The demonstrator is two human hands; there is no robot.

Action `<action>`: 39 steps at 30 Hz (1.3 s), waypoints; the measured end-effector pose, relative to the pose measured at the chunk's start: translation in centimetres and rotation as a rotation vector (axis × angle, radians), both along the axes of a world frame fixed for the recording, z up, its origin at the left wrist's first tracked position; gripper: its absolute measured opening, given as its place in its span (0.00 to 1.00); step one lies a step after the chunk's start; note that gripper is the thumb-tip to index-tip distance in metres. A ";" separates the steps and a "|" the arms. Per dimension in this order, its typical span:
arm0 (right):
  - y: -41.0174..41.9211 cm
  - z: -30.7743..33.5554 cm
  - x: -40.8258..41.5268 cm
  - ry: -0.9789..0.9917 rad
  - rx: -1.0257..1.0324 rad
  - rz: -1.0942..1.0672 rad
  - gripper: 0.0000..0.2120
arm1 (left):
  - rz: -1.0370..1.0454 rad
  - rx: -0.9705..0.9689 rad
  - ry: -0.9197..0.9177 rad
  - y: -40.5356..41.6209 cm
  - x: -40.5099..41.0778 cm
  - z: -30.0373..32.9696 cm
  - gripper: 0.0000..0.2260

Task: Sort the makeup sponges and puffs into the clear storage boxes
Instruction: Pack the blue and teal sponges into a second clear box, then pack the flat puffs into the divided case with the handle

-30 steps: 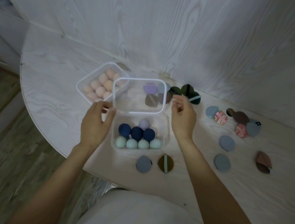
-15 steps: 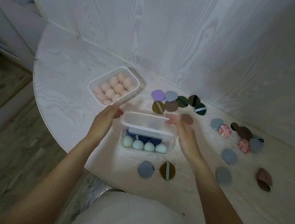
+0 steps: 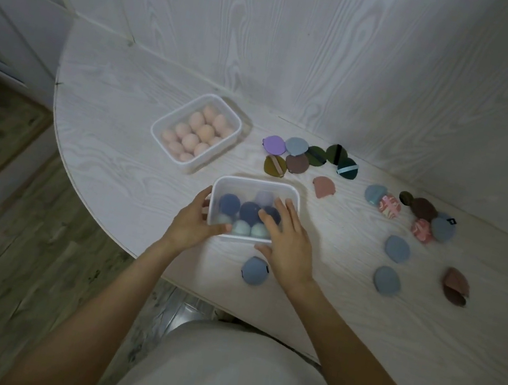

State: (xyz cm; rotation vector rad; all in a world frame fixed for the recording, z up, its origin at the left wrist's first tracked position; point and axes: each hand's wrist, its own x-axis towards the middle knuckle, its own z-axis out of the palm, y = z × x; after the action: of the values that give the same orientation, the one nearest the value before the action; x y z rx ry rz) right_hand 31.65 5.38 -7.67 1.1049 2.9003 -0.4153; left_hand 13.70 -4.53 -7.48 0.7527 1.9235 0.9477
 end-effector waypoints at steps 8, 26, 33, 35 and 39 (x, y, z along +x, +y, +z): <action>1.6 0.4 0.3 0.005 -0.159 0.081 0.38 | 0.049 0.079 -0.033 -0.6 0.4 0.1 0.37; 0.2 1.0 -5.9 0.168 -0.333 -0.013 0.38 | 0.305 0.039 -0.002 -6.1 -3.5 0.4 0.37; -0.1 1.6 -10.5 0.110 -0.228 0.072 0.30 | 0.339 0.031 0.150 -6.4 -6.7 1.1 0.29; 0.3 2.0 -11.4 0.069 -0.225 0.057 0.31 | 0.318 -0.045 0.286 -5.6 -7.7 0.7 0.30; 1.0 3.2 -11.0 0.098 -0.295 0.045 0.28 | 0.299 -0.122 0.602 -4.0 -7.5 1.6 0.26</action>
State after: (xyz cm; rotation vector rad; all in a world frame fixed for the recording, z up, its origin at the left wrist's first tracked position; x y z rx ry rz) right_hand 20.60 6.40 -4.42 0.9984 2.8125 -0.8845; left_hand 6.16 -8.50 -5.90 0.7462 2.6524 0.8225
